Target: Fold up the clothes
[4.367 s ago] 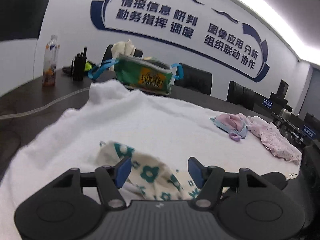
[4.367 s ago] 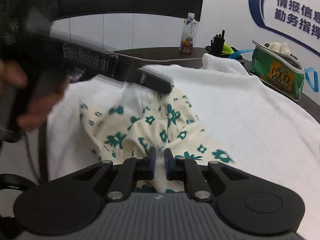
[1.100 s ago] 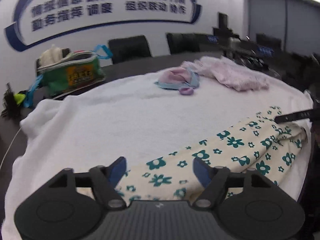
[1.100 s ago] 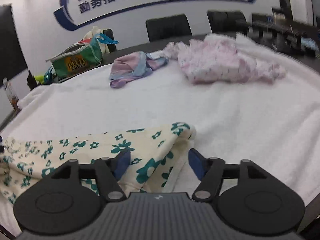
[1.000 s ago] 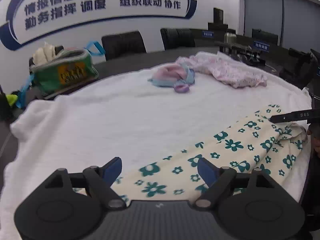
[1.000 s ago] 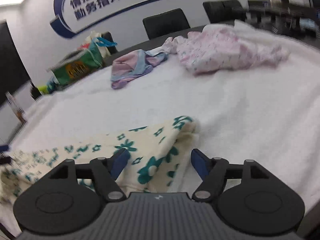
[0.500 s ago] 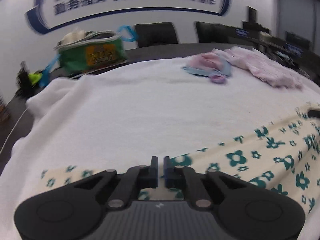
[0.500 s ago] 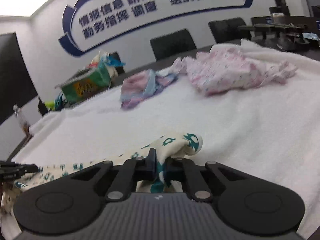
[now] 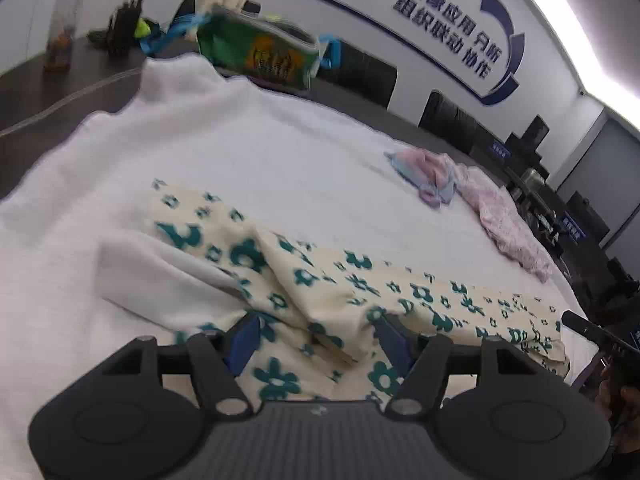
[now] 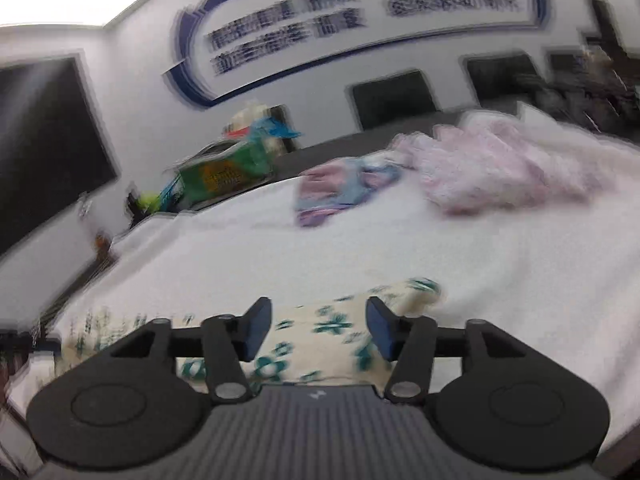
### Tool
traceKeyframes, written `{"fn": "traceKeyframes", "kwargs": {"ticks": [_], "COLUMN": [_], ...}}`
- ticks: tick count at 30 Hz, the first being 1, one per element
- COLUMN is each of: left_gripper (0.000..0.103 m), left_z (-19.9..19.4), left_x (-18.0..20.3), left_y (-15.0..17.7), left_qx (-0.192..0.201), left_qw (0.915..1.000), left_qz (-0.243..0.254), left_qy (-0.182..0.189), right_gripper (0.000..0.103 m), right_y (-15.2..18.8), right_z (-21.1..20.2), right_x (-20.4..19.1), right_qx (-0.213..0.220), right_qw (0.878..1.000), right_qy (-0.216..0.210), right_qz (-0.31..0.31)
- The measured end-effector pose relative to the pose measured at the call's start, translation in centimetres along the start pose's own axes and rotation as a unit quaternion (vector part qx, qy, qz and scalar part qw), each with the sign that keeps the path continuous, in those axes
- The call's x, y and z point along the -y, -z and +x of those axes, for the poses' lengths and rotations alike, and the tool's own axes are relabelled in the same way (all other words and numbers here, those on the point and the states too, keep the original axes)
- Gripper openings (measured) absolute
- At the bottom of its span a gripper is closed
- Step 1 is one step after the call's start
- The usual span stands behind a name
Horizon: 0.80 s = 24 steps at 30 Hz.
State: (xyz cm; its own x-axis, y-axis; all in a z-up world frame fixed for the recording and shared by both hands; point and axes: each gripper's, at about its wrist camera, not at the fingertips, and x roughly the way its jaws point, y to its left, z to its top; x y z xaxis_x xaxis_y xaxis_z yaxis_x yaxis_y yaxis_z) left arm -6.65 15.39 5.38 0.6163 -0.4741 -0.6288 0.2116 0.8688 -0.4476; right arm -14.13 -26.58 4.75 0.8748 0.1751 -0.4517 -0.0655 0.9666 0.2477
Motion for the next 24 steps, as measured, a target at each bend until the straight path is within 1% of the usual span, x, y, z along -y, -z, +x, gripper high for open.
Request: {"fn": "traceKeyframes", "kwargs": {"ticks": [1,2,3,5,8,10,11,12,14,16,17,19,22,23,24], "left_gripper": [0.064,0.064,0.064,0.064,0.061,0.058,0.043,0.023,0.010,0.010,0.010,0.010,0.012,0.016,0.024], "left_z": [0.4,0.8,1.0,1.5,2.3,2.7,3.0,3.2,3.6,3.3,3.1,3.0,3.4,3.2,2.8], "left_x": [0.2,0.5,0.8,1.4,2.3,2.8,3.1,3.3,3.7,4.1,4.3,4.1,3.1,3.1,3.1], "left_y": [-0.1,-0.2,-0.3,-0.5,-0.3,0.0,0.1,0.2,0.4,0.7,1.0,1.5,2.2,2.5,2.7], "left_qx": [-0.003,0.001,0.007,0.014,0.021,0.022,0.021,0.020,0.018,0.043,0.050,0.049,0.041,0.041,0.043], "left_qw": [1.0000,1.0000,1.0000,0.9997,0.9973,0.9930,0.9902,0.9880,0.9830,0.9759,0.9732,0.9713,0.9719,0.9702,0.9680], "left_qz": [-0.001,-0.002,0.002,0.015,0.057,0.100,0.121,0.135,0.164,0.192,0.203,0.212,0.209,0.215,0.222], "left_qy": [0.003,0.006,-0.001,-0.015,-0.041,-0.059,-0.067,-0.072,-0.081,-0.094,-0.095,-0.097,-0.101,-0.104,-0.108], "right_gripper": [0.063,0.064,0.064,0.064,0.064,0.064,0.064,0.064,0.064,0.063,0.063,0.063,0.063,0.063,0.063], "right_y": [0.0,0.0,0.1,0.3,0.6,1.1,1.3,1.5,1.8,2.1,2.2,2.6,3.2,3.3,3.2], "right_z": [0.3,0.7,1.0,1.4,1.4,1.4,1.4,1.5,1.7,2.2,2.6,3.0,3.1,3.1,3.0], "right_x": [-1.0,-1.9,-2.6,-2.9,-2.2,-1.8,-1.7,-1.8,-2.1,-2.4,-2.5,-2.7,-2.8,-2.8,-2.8], "right_qx": [-0.013,-0.027,-0.041,-0.066,-0.072,-0.070,-0.069,-0.071,-0.074,-0.080,-0.083,-0.087,-0.087,-0.086,-0.085], "right_qw": [0.999,0.998,0.996,0.995,0.996,0.997,0.997,0.996,0.996,0.995,0.994,0.994,0.993,0.993,0.993], "right_qy": [0.002,0.003,0.000,-0.003,-0.013,-0.005,-0.002,-0.001,0.003,0.009,0.013,0.018,0.024,0.025,0.024], "right_qz": [-0.032,-0.060,-0.078,-0.075,-0.046,-0.042,-0.042,-0.046,-0.056,-0.060,-0.063,-0.067,-0.073,-0.074,-0.073]}}
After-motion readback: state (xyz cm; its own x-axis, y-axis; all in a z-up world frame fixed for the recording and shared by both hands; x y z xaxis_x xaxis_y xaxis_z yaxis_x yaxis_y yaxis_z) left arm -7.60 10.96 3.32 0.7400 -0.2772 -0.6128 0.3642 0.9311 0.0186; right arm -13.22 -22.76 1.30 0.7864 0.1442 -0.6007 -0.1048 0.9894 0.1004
